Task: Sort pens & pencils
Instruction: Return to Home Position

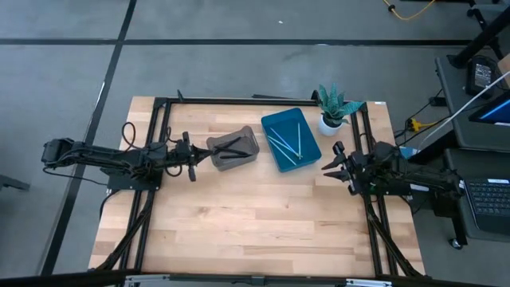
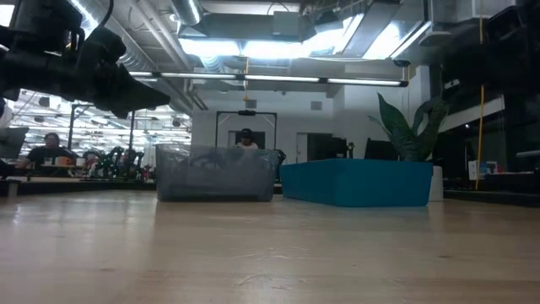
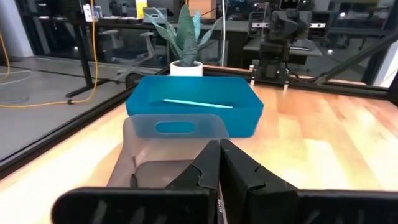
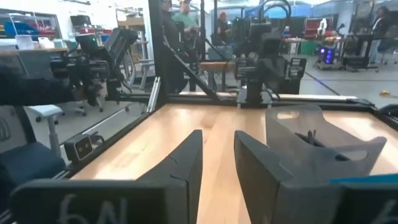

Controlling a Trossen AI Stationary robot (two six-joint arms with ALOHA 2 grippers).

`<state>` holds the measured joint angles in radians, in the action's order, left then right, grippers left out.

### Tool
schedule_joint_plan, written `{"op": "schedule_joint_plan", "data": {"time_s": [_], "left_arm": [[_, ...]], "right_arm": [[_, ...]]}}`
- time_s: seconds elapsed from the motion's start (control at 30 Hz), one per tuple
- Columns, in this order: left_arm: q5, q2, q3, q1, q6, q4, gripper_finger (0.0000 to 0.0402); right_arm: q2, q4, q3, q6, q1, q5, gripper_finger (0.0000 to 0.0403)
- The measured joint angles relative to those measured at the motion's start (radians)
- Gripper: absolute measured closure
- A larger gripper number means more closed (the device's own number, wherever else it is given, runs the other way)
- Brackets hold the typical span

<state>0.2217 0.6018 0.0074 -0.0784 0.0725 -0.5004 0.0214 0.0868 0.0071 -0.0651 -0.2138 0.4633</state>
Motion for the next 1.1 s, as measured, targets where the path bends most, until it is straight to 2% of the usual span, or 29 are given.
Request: {"op": "schedule_joint_plan", "data": {"time_s": [1.1], "left_arm": [[0.001, 0.0, 0.0, 0.0, -0.004, -0.001, 0.0398]], "right_arm": [[0.003, -0.007, 0.0, -0.005, 0.0, -0.007, 0.0308]]}}
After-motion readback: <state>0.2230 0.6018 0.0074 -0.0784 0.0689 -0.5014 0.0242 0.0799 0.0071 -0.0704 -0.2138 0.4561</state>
